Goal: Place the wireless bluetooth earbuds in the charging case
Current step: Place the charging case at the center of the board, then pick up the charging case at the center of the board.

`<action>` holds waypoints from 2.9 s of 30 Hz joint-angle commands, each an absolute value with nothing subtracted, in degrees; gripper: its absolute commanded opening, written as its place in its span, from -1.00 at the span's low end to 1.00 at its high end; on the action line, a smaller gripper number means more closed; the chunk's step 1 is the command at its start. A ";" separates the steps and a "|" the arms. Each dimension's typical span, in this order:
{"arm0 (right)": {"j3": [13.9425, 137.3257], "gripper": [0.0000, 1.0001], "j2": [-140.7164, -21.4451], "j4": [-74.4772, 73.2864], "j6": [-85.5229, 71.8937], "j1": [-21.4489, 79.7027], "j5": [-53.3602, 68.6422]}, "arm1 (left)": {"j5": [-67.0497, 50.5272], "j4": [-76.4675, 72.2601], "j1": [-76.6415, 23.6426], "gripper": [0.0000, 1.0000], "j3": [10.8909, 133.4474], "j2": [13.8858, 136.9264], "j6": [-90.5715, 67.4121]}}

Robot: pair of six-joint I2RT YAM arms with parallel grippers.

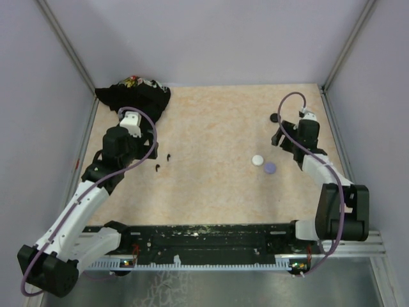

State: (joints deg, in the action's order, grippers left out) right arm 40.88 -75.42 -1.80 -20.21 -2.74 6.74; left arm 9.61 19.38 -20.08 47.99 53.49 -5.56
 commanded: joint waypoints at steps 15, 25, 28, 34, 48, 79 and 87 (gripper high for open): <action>63.12 0.44 -103.12 13.98 1.48 -2.19 4.20 | 9.35 18.02 -19.26 0.99 47.42 55.41 -5.46; 76.74 0.42 -114.78 6.62 4.38 -1.06 2.81 | 8.84 17.68 -17.90 0.99 47.63 56.71 -5.33; 79.95 0.41 -117.51 4.49 5.08 -0.51 2.66 | 8.72 17.58 -17.55 0.98 47.60 56.91 -5.32; 84.29 0.29 -121.21 0.99 4.17 -0.28 1.44 | 8.13 17.32 -17.12 0.98 47.59 57.03 -5.20; 86.28 0.20 -124.76 -1.04 4.93 -0.26 1.98 | 7.08 17.23 -16.71 0.97 47.60 57.13 -5.24; 53.25 -0.15 -85.63 11.46 0.55 23.78 0.55 | -10.81 18.72 -15.99 1.00 54.17 59.34 -12.41; 45.53 -0.16 -74.58 19.22 3.59 36.18 -0.60 | -27.45 11.89 -16.08 0.92 55.14 60.71 -23.40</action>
